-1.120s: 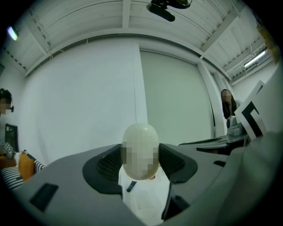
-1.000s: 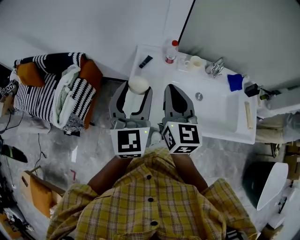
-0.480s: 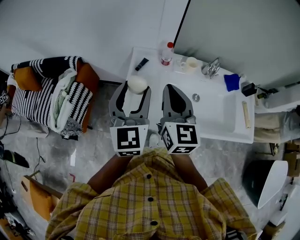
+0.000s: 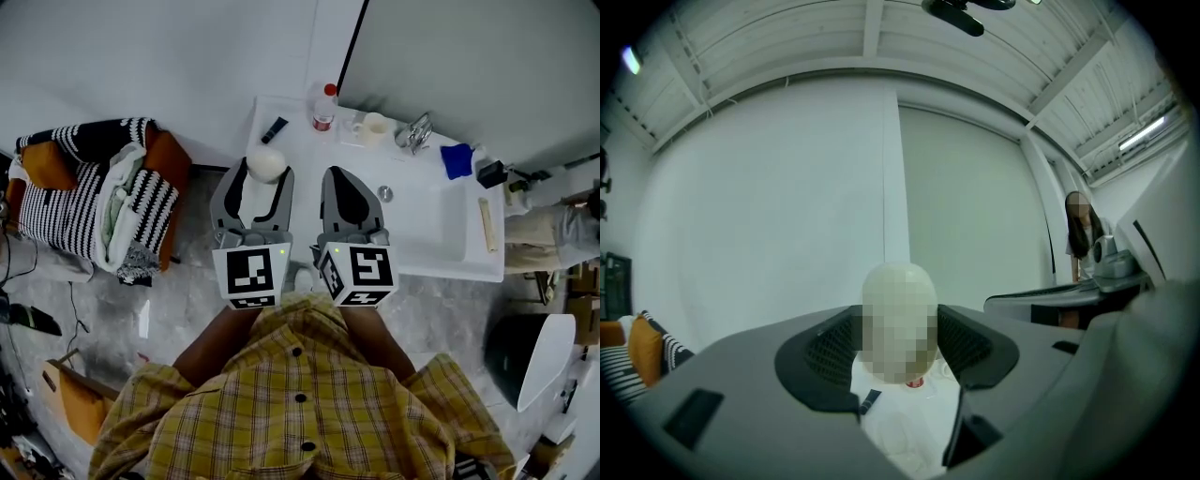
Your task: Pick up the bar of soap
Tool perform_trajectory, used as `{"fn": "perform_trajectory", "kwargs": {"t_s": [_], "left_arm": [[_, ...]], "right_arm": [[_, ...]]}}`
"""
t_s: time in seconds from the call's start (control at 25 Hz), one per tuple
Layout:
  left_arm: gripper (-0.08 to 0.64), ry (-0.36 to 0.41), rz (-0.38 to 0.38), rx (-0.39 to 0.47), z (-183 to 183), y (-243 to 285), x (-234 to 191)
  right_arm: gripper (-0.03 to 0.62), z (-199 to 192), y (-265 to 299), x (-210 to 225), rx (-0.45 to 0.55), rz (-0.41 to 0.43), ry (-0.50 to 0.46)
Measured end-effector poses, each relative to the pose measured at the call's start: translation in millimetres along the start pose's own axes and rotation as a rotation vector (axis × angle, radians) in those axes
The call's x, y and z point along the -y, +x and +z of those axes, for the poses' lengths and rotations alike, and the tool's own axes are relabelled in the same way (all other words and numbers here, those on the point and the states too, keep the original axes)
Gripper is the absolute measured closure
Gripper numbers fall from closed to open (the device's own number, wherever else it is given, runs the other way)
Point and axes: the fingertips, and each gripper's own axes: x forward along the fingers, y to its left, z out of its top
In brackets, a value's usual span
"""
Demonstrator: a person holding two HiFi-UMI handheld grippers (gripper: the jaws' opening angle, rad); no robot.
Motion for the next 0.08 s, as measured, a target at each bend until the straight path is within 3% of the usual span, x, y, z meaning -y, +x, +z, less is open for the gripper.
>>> {"fn": "perform_trajectory", "kwargs": {"t_s": [0.08], "left_arm": [[0.307,0.001,-0.004,-0.002,-0.7,1.3,2.8]], "right_arm": [[0.572,-0.3,-1.1,2.4,-0.001,-0.002,0.002]]}}
